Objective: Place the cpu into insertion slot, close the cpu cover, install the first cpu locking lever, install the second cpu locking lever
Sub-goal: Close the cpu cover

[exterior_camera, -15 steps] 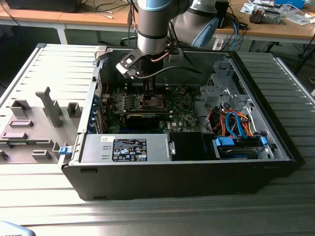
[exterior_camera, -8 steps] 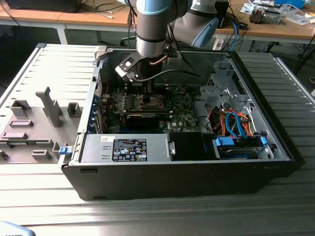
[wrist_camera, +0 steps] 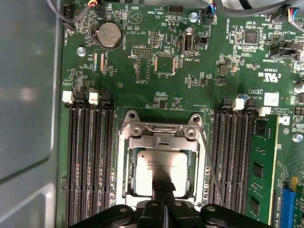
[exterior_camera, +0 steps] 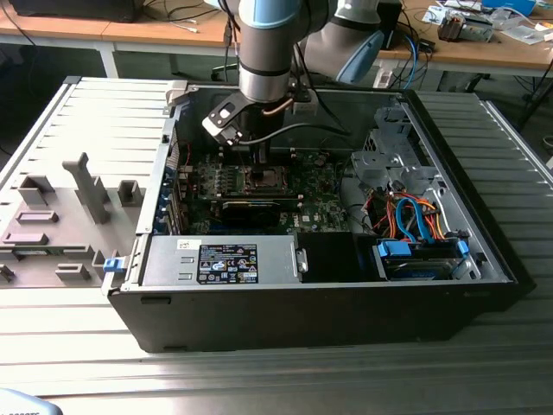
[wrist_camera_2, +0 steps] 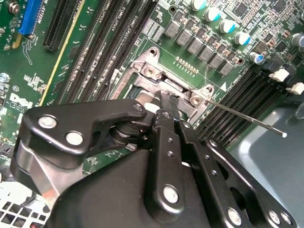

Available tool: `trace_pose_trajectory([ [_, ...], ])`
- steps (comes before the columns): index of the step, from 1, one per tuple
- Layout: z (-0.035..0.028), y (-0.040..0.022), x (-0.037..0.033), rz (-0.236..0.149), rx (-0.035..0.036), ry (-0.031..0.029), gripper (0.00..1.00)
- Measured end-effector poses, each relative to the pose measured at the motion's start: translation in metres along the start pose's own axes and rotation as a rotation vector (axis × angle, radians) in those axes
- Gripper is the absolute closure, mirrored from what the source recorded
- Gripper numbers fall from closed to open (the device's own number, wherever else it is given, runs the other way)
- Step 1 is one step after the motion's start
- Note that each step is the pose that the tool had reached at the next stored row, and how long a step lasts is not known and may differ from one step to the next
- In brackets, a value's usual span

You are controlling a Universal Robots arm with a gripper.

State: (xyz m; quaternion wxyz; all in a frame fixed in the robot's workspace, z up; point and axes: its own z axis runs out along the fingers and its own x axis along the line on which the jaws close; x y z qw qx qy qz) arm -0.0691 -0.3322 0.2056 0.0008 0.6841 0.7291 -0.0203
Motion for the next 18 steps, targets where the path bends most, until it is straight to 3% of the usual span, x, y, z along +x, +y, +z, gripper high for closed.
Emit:
trace_pose_trajectory([
  [7,-0.0027,0.0127,-0.0008,-0.001,0.0017,0.0007,0.89],
  [18,-0.0276,0.0178,-0.0019,-0.001,0.0115,0.0011,0.89],
])
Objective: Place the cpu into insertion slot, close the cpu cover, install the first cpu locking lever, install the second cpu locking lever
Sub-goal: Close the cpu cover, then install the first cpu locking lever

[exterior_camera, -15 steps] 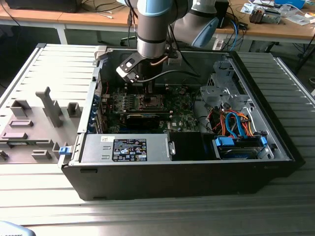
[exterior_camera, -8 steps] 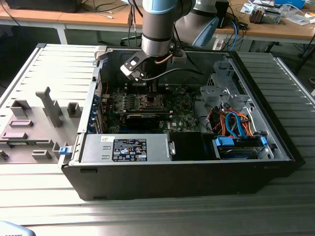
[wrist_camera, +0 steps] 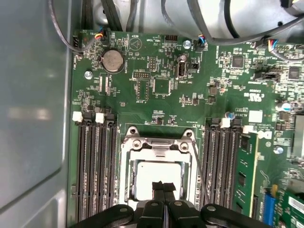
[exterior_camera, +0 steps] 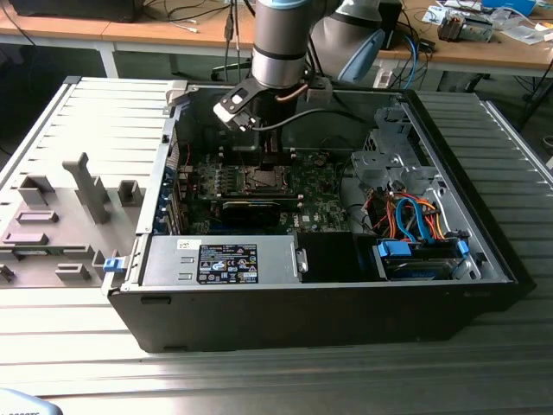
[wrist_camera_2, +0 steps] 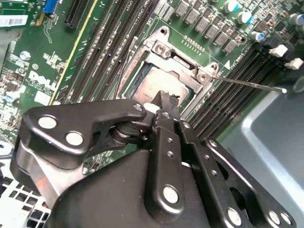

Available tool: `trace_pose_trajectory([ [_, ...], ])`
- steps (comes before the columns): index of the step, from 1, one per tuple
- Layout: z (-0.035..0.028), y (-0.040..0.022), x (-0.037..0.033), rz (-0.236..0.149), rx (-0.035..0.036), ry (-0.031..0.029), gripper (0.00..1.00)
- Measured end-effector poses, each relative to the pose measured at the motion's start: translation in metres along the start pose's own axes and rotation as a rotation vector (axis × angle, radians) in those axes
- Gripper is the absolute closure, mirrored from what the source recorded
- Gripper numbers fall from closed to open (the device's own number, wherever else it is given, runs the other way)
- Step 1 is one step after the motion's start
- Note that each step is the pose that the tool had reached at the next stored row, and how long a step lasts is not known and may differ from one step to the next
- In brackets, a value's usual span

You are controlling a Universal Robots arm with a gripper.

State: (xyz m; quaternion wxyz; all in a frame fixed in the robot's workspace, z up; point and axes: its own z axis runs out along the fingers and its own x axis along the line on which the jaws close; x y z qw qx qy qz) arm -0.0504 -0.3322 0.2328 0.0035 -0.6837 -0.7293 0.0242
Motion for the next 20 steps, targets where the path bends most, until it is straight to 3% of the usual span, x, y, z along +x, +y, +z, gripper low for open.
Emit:
trace_pose_trajectory([
  [3,-0.0108,-0.0003,-0.0003,0.0,0.0,0.0001,0.89],
  [8,-0.0217,-0.0008,-0.0006,0.0,0.0001,0.0,0.89],
  [20,-0.0219,-0.0007,-0.0006,0.0,0.0,-0.0001,0.89],
])
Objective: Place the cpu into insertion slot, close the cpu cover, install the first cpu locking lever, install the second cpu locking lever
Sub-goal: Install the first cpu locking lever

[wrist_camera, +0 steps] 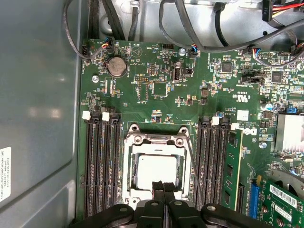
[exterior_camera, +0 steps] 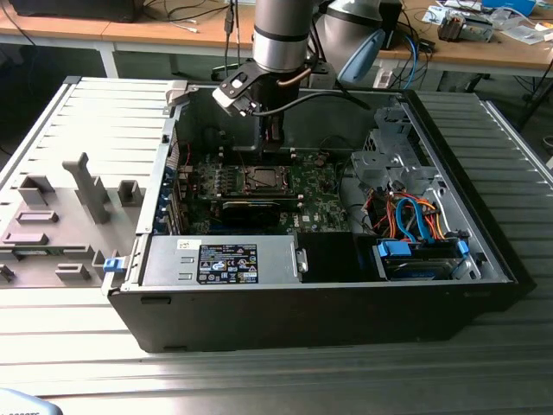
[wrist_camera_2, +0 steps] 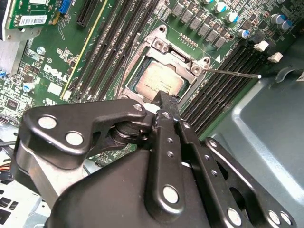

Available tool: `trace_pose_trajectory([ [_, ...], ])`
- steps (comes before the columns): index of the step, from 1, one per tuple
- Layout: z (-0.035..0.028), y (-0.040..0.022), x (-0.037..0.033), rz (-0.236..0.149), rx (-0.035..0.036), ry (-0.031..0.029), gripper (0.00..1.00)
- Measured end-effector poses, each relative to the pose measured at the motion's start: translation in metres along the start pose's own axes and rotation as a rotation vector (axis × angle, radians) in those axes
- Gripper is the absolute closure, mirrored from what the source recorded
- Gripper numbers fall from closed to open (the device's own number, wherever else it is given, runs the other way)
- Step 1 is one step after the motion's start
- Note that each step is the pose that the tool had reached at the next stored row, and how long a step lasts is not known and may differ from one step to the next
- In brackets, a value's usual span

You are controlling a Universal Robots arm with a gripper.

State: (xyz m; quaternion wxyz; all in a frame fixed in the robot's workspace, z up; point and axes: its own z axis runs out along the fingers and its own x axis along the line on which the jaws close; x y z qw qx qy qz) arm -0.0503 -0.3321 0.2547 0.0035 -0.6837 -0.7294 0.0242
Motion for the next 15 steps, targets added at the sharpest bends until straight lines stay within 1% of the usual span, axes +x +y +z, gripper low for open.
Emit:
trace_pose_trajectory([
  [5,0.0,0.0,0.0,-0.005,-0.0002,-0.0002,0.89],
  [9,0.0,0.0,0.0,-0.04,-0.0011,-0.0016,0.89],
  [15,0.0,0.0,0.0,-0.082,-0.0023,-0.0033,0.89],
])
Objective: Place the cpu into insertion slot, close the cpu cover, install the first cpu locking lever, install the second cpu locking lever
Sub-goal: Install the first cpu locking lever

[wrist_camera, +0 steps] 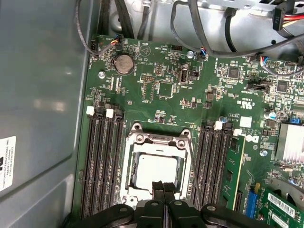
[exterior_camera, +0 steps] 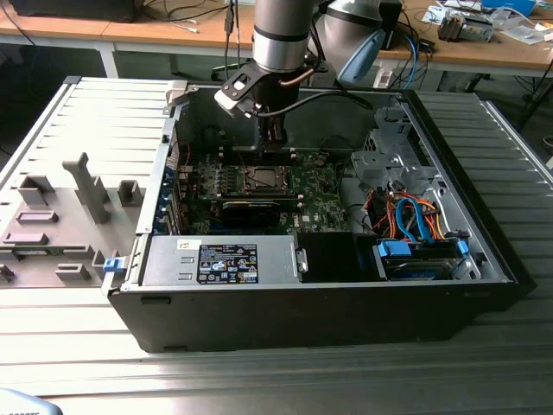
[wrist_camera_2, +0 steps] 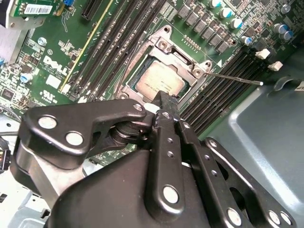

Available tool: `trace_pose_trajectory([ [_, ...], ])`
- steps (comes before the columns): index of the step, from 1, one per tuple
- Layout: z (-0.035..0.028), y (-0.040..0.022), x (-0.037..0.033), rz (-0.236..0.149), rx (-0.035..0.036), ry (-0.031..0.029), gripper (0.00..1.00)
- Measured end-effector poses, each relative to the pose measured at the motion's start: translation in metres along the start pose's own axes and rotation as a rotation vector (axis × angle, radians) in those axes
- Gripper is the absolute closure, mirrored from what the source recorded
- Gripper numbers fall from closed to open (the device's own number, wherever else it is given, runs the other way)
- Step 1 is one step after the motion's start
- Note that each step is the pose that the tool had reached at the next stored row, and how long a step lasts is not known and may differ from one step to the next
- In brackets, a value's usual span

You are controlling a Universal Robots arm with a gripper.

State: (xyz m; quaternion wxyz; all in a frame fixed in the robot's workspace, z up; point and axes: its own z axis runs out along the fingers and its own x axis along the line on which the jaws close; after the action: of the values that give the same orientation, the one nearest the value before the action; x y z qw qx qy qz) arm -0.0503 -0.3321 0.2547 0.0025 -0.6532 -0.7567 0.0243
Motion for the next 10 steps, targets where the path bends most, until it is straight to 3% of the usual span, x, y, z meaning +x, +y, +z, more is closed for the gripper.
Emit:
trace_pose_trajectory([
  [10,0.0,0.0,0.0,-0.057,-0.0016,-0.0023,0.89],
])
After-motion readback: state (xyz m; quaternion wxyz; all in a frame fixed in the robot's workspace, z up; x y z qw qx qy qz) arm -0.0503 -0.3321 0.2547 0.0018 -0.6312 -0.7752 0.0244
